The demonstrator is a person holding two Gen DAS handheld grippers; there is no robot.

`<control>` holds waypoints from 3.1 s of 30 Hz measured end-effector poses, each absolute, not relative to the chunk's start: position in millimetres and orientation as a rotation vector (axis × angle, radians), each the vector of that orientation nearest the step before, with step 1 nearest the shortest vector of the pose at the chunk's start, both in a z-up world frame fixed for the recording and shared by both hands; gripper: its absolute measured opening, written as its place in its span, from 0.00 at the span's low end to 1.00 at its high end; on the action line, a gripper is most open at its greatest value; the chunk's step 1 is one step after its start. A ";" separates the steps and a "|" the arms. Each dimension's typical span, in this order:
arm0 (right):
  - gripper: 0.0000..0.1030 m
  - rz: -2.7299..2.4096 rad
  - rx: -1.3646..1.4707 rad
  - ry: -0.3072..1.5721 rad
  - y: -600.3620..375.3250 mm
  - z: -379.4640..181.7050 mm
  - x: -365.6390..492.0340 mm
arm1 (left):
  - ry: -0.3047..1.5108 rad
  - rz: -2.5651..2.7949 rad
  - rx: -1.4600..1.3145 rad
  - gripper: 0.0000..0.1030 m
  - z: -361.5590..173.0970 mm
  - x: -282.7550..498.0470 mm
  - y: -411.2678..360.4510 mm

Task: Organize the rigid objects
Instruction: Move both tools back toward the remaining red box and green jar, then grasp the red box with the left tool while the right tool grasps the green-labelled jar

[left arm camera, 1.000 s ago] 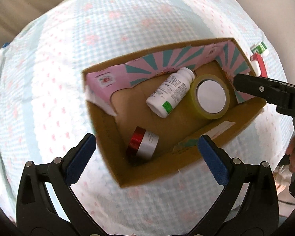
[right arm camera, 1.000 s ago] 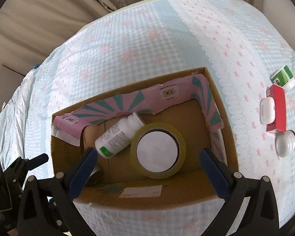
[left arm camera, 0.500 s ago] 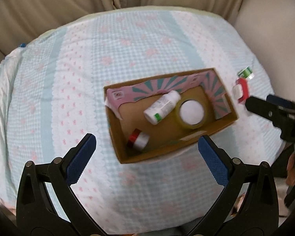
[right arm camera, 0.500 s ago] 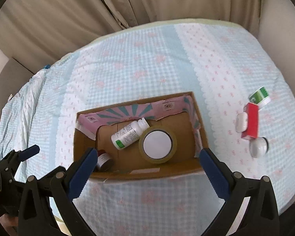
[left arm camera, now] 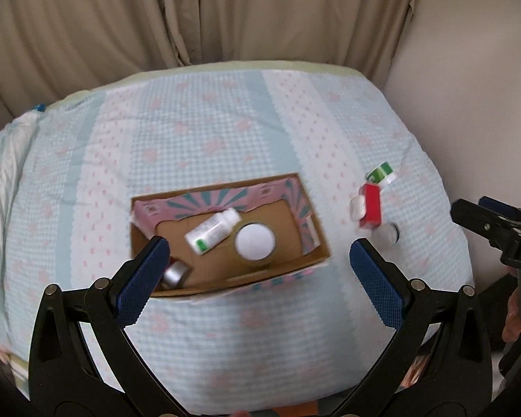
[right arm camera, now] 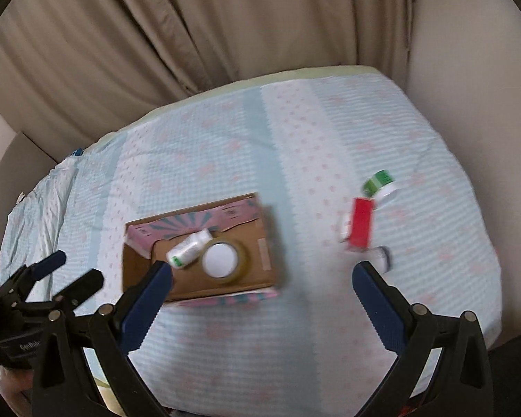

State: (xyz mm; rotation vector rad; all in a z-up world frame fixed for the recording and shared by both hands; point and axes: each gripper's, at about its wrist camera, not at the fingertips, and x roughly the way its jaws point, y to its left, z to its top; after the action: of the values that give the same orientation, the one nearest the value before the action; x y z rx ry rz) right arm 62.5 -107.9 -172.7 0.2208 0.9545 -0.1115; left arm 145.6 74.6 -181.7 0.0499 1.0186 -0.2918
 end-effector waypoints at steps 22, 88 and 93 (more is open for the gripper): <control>1.00 -0.020 0.147 1.036 -289.0 -209.6 39.1 | 1.096 -0.360 0.109 1.00 -205.0 152.0 -128.3; 0.66 0.070 0.428 1.152 -393.3 -360.5 242.9 | 1.293 -0.506 0.111 0.38 -391.6 281.9 -240.0; 0.66 0.051 0.428 1.088 -386.7 -320.2 222.7 | 1.235 -0.495 0.066 0.38 -347.9 272.6 -226.5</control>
State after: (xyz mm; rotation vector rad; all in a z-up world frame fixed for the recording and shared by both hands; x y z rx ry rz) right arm 222.7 -386.7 -320.2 0.4280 1.0885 0.0514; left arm 272.6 -226.5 -347.9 0.0656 1.2352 -0.4950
